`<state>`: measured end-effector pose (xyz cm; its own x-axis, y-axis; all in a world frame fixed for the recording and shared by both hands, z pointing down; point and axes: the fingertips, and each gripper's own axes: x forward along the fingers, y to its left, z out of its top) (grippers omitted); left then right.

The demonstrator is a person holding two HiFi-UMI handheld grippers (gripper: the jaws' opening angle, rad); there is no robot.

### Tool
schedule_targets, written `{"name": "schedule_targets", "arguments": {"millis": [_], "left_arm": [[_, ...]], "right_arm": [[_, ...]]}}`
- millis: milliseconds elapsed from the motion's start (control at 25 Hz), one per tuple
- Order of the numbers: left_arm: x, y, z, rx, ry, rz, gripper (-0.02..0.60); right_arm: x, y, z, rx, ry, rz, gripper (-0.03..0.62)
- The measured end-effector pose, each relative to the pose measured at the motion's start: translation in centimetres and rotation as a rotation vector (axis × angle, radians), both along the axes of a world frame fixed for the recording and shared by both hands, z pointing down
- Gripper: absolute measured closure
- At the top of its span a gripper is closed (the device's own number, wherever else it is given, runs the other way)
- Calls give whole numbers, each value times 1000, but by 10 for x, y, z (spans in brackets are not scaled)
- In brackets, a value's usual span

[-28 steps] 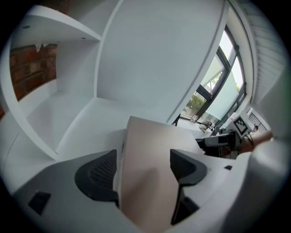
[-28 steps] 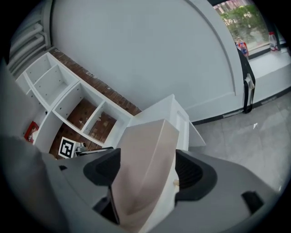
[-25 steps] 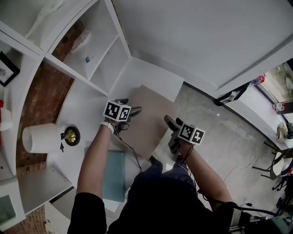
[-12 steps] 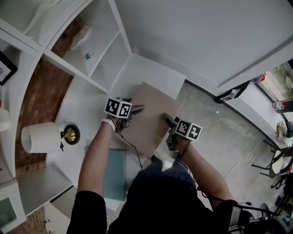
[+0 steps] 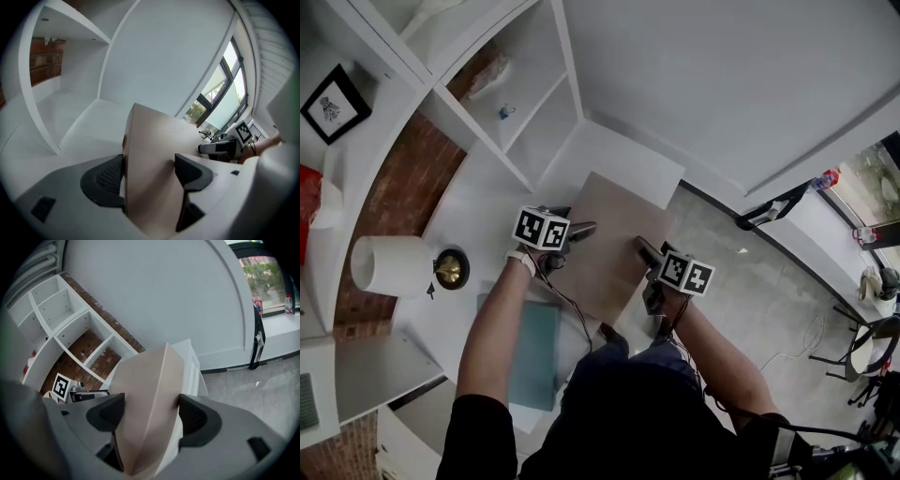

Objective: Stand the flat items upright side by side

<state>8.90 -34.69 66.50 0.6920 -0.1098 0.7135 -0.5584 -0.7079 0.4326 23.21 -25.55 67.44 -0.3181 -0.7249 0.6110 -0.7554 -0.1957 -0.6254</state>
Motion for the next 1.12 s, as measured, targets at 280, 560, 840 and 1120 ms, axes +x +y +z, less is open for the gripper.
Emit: {"name": "schedule_targets", "arguments": {"millis": [280, 560, 840, 1120], "left_arm": [[-13, 8, -45, 102, 80, -39, 247], [-26, 20, -101, 292, 144, -105, 247], [-40, 27, -140, 459, 151, -124, 247], [-61, 30, -135, 513, 72, -134, 247]], "right_arm": [[-7, -1, -53, 126, 84, -8, 243], [-17, 0, -117, 297, 255, -57, 250], [-34, 3, -160, 420, 426, -152, 255], [-56, 8, -177, 497, 564, -278, 266]]}}
